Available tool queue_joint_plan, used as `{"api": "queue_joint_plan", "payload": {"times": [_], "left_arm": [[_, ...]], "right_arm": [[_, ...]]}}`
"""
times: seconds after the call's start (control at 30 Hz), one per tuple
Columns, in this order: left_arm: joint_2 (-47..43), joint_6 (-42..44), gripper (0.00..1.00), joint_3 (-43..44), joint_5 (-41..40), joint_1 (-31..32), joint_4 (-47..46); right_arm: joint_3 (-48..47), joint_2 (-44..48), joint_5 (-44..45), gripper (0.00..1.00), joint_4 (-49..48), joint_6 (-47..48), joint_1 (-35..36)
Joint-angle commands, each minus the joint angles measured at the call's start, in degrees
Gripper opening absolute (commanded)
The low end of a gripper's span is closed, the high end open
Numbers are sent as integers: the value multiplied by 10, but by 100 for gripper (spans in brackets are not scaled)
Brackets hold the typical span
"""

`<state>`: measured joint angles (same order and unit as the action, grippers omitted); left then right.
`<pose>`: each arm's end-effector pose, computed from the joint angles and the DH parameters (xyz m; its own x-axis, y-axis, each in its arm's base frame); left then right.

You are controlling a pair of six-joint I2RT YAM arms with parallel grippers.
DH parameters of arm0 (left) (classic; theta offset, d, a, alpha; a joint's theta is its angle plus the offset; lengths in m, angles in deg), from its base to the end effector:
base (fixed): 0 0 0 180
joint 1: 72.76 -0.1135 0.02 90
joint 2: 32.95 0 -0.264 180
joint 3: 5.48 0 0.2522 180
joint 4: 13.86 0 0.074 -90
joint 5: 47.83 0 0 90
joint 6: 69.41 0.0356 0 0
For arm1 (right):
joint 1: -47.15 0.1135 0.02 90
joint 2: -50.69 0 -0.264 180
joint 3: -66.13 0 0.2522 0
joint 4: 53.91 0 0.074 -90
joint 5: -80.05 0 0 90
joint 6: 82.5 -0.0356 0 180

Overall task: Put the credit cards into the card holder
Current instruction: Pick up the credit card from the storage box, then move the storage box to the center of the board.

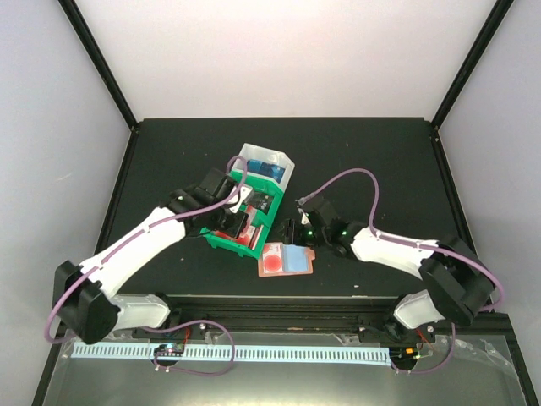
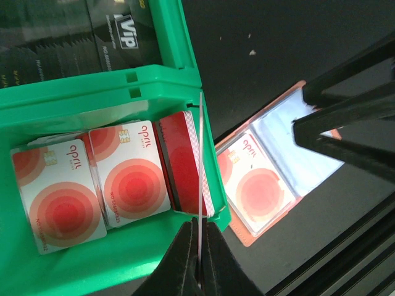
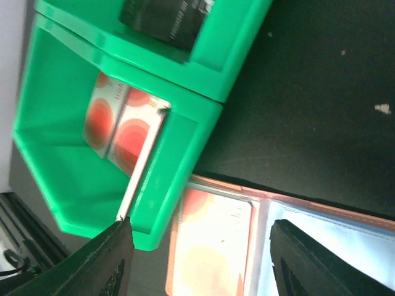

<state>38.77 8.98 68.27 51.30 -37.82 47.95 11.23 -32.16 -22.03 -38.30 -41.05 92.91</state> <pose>0.1969 -0.1445 0.2788 -0.8208 0.3311 -0.4654 0.4755 0.8476 -0.2356 0.1961 0.2121 0.1823 -0.9227 0.1031 -0.3716 -0.1734 0.7497 0.6386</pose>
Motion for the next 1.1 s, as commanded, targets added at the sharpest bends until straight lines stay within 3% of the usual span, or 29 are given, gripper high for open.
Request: {"api": "queue_joint_plan", "payload": {"times": [0.0, 0.07, 0.1, 0.17, 0.27, 0.67, 0.93, 1.07], "left_arm": [[-55, -49, 1, -22, -26, -1, -17], [-76, -60, 1, -34, -31, -1, -19], [-86, -63, 1, -42, -32, -3, -20], [-105, -67, 2, -54, -31, -5, -18], [-129, -68, 2, -62, -31, -7, -8], [-182, -85, 2, -81, -9, -12, 7], [-188, -108, 1, -108, 24, -13, -24], [-193, -142, 2, -140, 62, -13, -67]], "right_arm": [[-39, -49, -7, 62, 2, -11, 9], [-66, -76, -7, 61, 3, -16, 13], [-80, -89, -9, 56, 2, -19, 14], [-100, -119, -12, 36, 2, -26, 17], [-131, -151, -1, 24, 25, -32, 22], [-181, -232, -36, 15, -5, -42, 30], [-203, -275, -71, 17, -95, -64, 29], [-166, -229, -59, 25, -121, -58, 29]]}}
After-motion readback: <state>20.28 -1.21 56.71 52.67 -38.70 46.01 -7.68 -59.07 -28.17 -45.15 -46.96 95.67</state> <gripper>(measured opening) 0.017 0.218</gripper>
